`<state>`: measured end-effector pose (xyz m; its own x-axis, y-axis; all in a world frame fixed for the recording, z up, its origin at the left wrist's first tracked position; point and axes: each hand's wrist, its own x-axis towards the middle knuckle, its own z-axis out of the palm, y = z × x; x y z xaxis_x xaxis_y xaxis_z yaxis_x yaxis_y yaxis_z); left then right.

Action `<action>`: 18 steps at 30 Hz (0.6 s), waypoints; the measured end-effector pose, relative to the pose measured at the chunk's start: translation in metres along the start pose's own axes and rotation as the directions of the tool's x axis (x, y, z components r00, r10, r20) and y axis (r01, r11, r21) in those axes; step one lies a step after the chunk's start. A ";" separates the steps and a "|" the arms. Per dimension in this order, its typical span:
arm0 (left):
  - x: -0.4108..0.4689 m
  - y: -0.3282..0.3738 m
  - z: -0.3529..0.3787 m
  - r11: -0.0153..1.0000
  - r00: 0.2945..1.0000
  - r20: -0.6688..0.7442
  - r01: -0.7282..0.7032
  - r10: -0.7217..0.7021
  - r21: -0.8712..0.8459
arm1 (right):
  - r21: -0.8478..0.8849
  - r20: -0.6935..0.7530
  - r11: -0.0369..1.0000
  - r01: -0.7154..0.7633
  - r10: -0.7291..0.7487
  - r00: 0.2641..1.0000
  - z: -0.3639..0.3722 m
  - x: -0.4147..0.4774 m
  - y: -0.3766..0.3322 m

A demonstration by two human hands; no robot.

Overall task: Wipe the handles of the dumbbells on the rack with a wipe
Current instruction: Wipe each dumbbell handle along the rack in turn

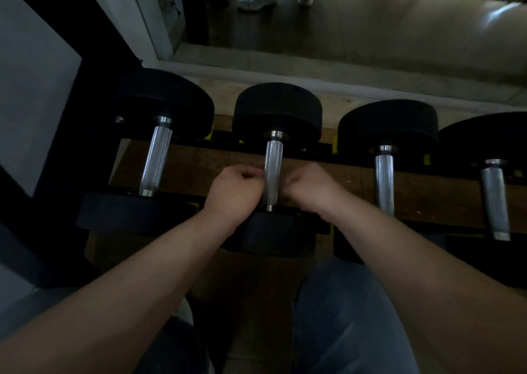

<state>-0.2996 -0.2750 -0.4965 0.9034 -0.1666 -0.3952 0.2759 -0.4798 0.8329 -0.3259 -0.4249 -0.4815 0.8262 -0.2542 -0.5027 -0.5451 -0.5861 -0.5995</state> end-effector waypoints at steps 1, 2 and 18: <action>0.000 0.000 0.001 1.000 1.000 -0.007 -0.003 0.003 0.003 | -0.043 0.040 0.999 0.014 -0.012 0.999 0.003 -0.006 0.004; 0.000 -0.001 0.001 1.000 1.000 -0.009 -0.009 0.009 0.009 | -0.030 0.028 0.999 0.033 -0.032 0.999 0.004 -0.010 0.006; 0.000 -0.002 -0.002 0.985 0.985 -0.003 -0.171 0.171 -0.011 | 0.125 -0.028 0.923 0.364 -0.363 0.931 -0.005 -0.002 0.012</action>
<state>-0.2991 -0.2718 -0.4976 0.9381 -0.2442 -0.2455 0.1205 -0.4346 0.8925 -0.3337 -0.4357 -0.4847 0.9714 -0.0455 -0.2330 -0.2204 -0.5369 -0.8143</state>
